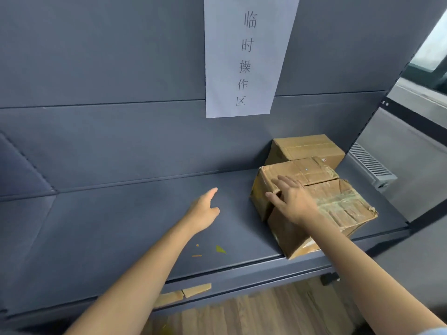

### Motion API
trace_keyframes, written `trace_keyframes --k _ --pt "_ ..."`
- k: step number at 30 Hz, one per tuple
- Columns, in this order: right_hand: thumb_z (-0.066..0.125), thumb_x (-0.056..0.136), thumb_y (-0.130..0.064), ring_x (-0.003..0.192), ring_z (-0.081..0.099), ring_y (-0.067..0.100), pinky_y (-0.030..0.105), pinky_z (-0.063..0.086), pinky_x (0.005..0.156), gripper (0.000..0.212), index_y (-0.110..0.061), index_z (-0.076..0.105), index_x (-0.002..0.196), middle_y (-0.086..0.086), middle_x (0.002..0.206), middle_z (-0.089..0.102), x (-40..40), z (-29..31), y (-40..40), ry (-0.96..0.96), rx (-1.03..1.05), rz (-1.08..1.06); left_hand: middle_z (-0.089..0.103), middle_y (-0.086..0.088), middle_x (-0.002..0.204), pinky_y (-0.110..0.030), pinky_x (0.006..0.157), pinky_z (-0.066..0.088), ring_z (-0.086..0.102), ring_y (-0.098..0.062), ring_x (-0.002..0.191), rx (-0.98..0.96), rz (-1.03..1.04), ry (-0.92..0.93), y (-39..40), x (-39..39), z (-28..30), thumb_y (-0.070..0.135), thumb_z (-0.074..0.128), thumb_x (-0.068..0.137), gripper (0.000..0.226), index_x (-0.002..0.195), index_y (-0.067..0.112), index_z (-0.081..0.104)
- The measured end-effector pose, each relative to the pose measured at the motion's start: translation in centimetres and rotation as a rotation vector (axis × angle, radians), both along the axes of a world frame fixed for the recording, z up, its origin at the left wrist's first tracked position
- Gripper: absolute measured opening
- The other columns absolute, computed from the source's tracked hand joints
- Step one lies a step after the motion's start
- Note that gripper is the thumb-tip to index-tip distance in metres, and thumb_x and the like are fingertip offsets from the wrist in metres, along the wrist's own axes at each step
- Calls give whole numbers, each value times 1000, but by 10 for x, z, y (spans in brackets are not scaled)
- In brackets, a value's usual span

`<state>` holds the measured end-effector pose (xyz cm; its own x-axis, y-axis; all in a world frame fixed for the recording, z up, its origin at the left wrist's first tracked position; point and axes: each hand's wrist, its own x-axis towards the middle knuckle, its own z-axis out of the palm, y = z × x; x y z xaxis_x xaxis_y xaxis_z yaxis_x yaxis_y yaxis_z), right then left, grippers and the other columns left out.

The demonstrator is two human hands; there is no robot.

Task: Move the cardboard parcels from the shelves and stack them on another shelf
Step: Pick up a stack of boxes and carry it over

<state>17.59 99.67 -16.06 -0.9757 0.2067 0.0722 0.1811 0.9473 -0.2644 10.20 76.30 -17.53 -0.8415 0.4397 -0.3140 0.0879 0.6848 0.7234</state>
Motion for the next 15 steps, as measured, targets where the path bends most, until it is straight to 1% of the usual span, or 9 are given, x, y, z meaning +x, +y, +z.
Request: trace_keyframes --k 4,6,8,9,10,11,12,13,15 --pt "50 95 -39 143 25 28 33 16 117 55 -10 43 141 14 152 34 -21 6 -76 -2 -58 138 24 -1 155 -29 110 22 24 -20 141 -93 29 219 -74 9 28 16 45 95 60 150 17 21" --pt "49 96 -41 144 22 27 33 14 118 57 -10 40 142 13 153 31 -29 12 -122 -20 -73 220 26 -2 154 -32 112 21 22 -21 141 -168 39 332 -117 15 41 16 44 95 59 149 14 21" --pt "48 94 -48 144 21 27 33 14 117 62 -11 40 143 12 154 30 -34 21 -174 -19 -81 317 24 -4 154 -35 112 21 18 -23 142 -310 62 441 -164 25 53 18 42 96 57 149 13 20" --pt "43 90 -56 144 21 27 33 13 117 69 -12 40 143 12 154 30 -34 26 -201 -17 -81 375 20 -6 155 -36 114 20 14 -23 143 -388 82 485 -189 32 58 20 42 97 58 149 13 19" --pt "35 82 -64 144 22 27 33 12 117 80 -13 41 142 11 153 31 -33 31 -229 -8 -82 435 16 -7 157 -38 114 20 12 -25 144 -462 101 520 -213 40 64 23 41 97 58 149 13 17" --pt "26 73 -69 144 22 26 34 11 118 90 -13 41 142 11 153 32 -30 37 -256 11 -90 494 13 -9 158 -39 115 20 10 -26 145 -526 123 550 -236 50 71 24 41 97 59 149 12 16" --pt "21 67 -70 144 23 25 34 10 118 96 -13 43 141 10 152 33 -27 40 -282 34 -103 548 11 -10 158 -40 115 19 9 -26 145 -580 145 577 -258 61 76 25 41 97 60 149 11 15" --pt "19 66 -69 144 24 25 33 10 118 96 -13 44 140 10 152 35 -23 44 -307 64 -120 604 10 -10 158 -40 114 18 8 -27 145 -619 168 604 -280 73 82 26 40 98 60 149 11 14" --pt "25 69 -65 143 26 24 31 11 117 90 -12 47 138 10 150 38 -14 54 -354 118 -149 716 9 -11 158 -40 114 17 7 -27 145 -661 220 641 -320 99 94 26 40 98 60 150 11 13"
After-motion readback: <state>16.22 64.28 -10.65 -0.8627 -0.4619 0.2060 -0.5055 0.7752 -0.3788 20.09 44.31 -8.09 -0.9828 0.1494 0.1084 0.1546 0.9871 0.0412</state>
